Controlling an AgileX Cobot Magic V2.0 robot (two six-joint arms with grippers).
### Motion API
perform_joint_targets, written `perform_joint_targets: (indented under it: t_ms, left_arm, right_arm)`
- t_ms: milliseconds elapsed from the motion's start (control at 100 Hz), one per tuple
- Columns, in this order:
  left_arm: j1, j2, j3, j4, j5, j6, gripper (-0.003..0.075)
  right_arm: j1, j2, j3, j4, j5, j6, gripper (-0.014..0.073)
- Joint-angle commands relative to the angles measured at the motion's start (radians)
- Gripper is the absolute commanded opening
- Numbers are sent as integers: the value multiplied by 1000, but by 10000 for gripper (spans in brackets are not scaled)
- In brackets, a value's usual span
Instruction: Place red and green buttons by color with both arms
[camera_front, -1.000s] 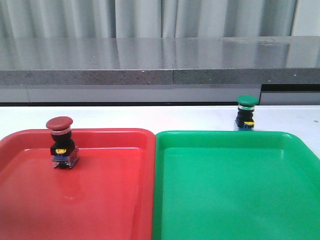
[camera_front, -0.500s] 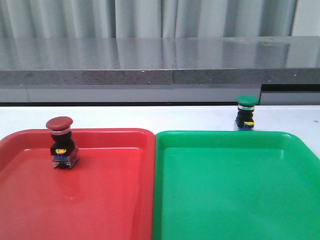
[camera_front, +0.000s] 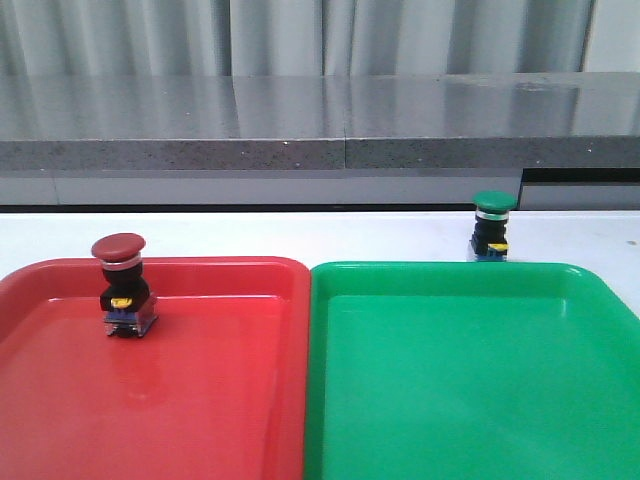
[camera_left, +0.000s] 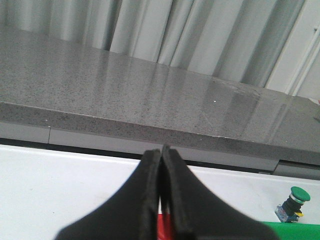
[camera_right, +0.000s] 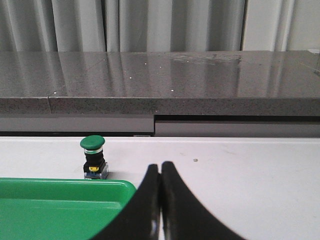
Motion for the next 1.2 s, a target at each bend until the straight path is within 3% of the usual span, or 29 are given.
perform_joint_targets:
  t_ms: [0,560,790,1190]
  left_arm:
    - [1,6,-28,3,-73,0,-19]
    - [1,6,-27,6,-73,0,-19]
    - [8,-34,27,300,-73,0,-19]
    - [205,-358,212,353,-71,-5,-19]
  right_arm:
    - [-4,-17,-14,-11,-87,0,-67]
    - [-4,-17,-14,-11,-87,0,-67]
    - [-4,-17,-14,-11,-87,0,-67]
    - [-4,-17,-14,-11,-87,0,-67]
